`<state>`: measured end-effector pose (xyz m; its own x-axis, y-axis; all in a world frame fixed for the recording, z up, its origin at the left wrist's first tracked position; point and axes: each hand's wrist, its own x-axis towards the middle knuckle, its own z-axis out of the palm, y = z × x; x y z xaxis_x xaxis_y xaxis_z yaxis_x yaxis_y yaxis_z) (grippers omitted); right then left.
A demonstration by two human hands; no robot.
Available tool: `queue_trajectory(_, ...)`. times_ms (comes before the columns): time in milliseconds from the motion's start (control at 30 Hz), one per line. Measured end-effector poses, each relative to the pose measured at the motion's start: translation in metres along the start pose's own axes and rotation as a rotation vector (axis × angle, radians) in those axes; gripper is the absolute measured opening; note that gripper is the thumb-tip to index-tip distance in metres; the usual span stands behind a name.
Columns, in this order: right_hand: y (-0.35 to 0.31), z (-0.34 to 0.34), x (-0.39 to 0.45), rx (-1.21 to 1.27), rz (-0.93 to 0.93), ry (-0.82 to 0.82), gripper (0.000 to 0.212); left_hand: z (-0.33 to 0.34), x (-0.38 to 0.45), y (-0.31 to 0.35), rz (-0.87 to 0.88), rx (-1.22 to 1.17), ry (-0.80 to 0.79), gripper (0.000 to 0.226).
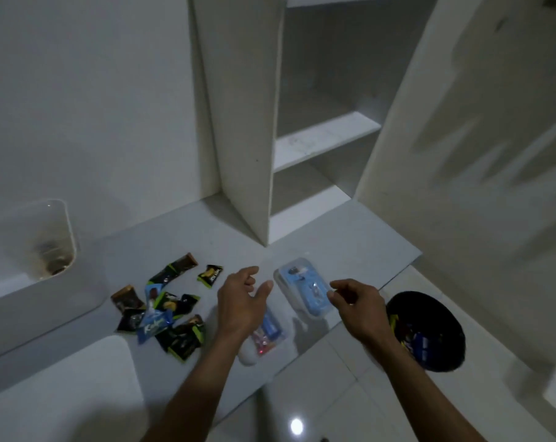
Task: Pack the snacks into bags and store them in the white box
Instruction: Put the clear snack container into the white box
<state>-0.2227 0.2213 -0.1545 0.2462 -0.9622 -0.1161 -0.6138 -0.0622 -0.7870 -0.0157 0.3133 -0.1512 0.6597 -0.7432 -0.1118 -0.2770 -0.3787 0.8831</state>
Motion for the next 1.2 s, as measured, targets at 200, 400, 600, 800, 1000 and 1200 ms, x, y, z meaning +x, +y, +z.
queue_trajectory(200,0.087,-0.017,0.07,-0.058,0.017,-0.186,0.037,0.137,-0.027,-0.005,-0.288,0.019,0.046,0.06)
queue_trajectory(400,0.075,-0.003,0.077,-0.019,-0.015,-0.18,0.059,0.151,-0.026,-0.003,-0.073,0.087,0.164,0.054)
queue_trajectory(600,0.08,0.016,0.114,-0.076,-0.029,-0.344,0.061,0.183,0.01,-0.035,-0.123,0.117,0.108,0.069)
queue_trajectory(800,0.091,0.034,0.142,-0.092,-0.051,-0.502,0.06,0.198,0.027,-0.04,-0.24,0.103,0.042,0.078)
queue_trajectory(1000,0.097,0.035,0.15,-0.066,-0.031,-0.528,0.06,0.205,0.033,-0.034,-0.32,0.115,0.046,0.071)
queue_trajectory(1200,0.087,0.018,0.15,0.028,-0.117,-0.526,0.065,0.204,0.025,-0.013,-0.35,0.086,0.176,0.076)
